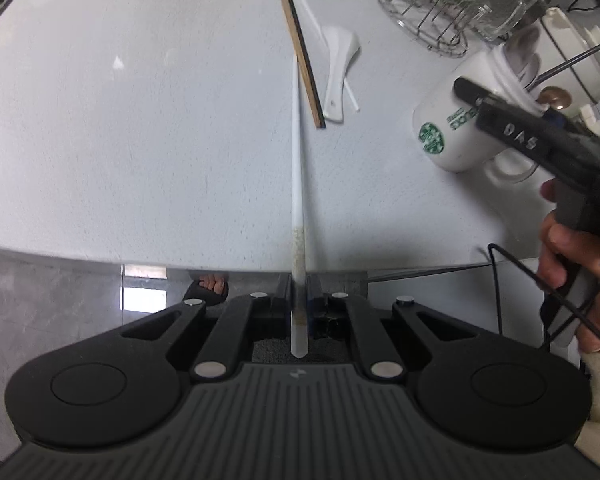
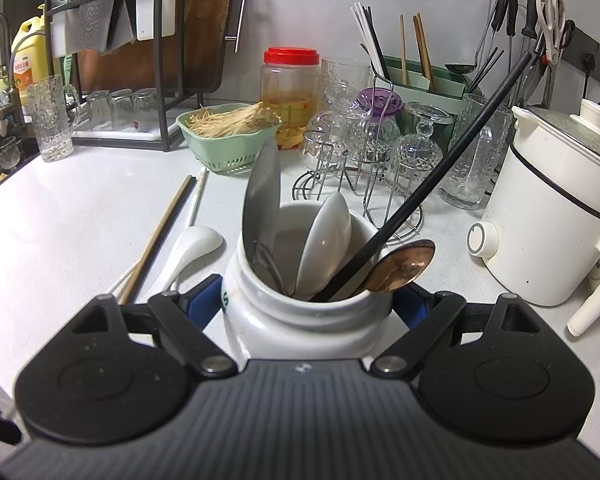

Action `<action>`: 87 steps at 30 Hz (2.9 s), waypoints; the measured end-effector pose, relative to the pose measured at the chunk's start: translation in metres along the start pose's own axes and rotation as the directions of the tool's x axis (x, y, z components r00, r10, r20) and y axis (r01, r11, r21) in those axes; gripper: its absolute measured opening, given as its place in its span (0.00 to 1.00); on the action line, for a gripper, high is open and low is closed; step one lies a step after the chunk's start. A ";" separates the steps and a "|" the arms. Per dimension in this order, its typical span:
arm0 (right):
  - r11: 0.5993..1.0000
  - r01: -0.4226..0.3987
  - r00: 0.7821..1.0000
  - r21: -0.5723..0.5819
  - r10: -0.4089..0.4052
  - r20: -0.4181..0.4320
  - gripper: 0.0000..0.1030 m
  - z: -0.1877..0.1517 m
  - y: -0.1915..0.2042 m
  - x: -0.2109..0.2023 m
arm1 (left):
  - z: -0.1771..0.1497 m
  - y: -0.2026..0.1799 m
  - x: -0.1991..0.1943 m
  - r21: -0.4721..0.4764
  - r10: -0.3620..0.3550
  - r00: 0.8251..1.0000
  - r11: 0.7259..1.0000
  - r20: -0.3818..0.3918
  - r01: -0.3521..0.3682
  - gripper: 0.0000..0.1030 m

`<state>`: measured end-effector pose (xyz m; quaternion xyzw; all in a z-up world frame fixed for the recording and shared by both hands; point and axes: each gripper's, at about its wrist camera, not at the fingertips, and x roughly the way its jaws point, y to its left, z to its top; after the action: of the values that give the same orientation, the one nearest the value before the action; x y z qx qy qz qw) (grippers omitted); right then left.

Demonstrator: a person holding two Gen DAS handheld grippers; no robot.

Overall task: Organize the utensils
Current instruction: 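Lift the white chopstick with the left tool and carry it toward the mug, then lower the white chopstick into the white mug with the left tool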

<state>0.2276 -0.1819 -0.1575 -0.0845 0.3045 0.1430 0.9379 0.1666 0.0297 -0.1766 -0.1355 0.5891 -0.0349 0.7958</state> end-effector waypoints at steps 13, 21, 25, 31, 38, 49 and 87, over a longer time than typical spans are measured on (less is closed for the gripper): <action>1.000 0.007 1.000 0.009 -0.007 0.010 0.88 -0.002 0.001 0.000 | 0.035 -0.035 -0.063 0.454 0.203 0.977 0.866 0.064 -0.210 0.08; 1.000 -0.005 1.000 -0.006 0.005 0.007 0.88 -0.001 0.000 -0.001 | 0.055 -0.058 -0.074 0.753 0.347 0.931 0.584 0.108 -0.305 0.08; 1.000 -0.013 1.000 -0.015 0.013 0.008 0.88 -0.002 0.000 -0.002 | 0.063 -0.074 -0.085 0.832 0.379 0.915 0.458 0.136 -0.313 0.08; 1.000 -0.014 1.000 -0.017 0.014 0.011 0.88 -0.002 -0.001 -0.001 | 0.066 -0.099 -0.099 0.912 0.397 0.900 0.274 0.181 -0.305 0.07; 1.000 -0.013 1.000 -0.017 0.013 0.012 0.88 -0.003 -0.001 -0.001 | 0.074 -0.121 -0.110 0.946 0.400 0.884 0.107 0.240 -0.305 0.07; 1.000 -0.001 1.000 -0.017 0.001 0.009 0.88 -0.002 0.002 0.000 | 0.086 -0.161 -0.162 0.955 0.341 0.894 -0.046 0.290 -0.292 0.07; 0.999 0.035 0.999 0.003 -0.035 0.022 0.88 -0.007 0.006 -0.003 | 0.074 -0.258 -0.151 0.969 0.250 0.964 -0.245 0.095 -0.032 0.08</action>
<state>0.2197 -0.1788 -0.1616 -0.0871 0.2927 0.1269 0.9437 0.2177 -0.1732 0.0494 0.6089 0.4037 -0.3988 0.5543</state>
